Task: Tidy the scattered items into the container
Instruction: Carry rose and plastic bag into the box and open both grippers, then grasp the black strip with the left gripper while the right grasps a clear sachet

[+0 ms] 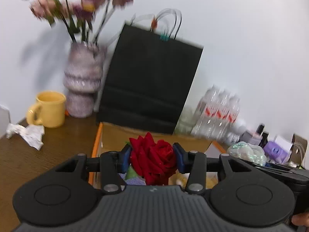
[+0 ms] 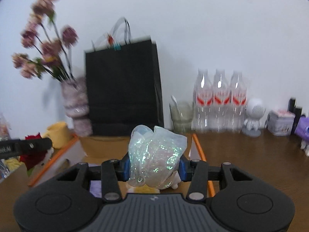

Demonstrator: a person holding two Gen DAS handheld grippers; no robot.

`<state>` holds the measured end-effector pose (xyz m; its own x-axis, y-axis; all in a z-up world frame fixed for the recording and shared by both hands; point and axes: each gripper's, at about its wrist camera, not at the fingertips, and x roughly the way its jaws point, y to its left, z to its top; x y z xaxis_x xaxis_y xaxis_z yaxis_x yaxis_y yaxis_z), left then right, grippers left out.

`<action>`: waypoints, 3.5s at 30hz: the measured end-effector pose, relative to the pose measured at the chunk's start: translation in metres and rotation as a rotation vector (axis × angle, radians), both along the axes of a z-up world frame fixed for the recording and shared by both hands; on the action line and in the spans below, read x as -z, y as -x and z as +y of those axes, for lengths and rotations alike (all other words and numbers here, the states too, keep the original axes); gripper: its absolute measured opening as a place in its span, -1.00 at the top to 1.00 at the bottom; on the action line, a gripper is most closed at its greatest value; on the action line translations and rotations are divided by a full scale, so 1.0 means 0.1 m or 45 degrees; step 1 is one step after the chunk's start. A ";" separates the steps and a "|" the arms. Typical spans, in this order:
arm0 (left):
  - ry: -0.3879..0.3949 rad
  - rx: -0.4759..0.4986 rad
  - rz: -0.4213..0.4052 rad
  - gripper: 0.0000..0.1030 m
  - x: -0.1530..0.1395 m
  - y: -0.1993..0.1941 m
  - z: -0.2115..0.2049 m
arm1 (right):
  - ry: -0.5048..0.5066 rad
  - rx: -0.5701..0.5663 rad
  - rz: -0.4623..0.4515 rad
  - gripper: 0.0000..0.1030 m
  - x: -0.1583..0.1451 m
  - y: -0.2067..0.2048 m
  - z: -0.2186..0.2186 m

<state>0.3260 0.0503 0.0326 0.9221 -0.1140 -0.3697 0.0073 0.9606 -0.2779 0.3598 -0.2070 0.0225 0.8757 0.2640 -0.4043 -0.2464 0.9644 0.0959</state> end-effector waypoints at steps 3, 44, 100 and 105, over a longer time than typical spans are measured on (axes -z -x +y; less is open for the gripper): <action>-0.026 -0.018 0.038 0.12 0.10 -0.15 0.04 | 0.041 0.019 0.094 0.13 0.19 -0.28 0.02; -0.179 0.052 -0.232 -1.00 -0.42 1.04 -0.12 | 0.135 -0.096 -0.057 -1.00 -0.32 0.90 -0.07; -0.324 0.055 0.245 0.89 0.86 2.29 -0.05 | 0.186 -0.096 0.238 0.78 0.81 2.11 -0.63; -0.311 0.056 0.235 0.92 0.84 2.28 -0.04 | 0.184 -0.096 0.213 0.79 0.76 2.17 -0.61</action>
<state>0.0976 0.0465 -0.0512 0.8329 -0.0393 -0.5520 0.0211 0.9990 -0.0393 0.1432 -0.2677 -0.0537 0.7732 0.2548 -0.5807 -0.3105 0.9506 0.0038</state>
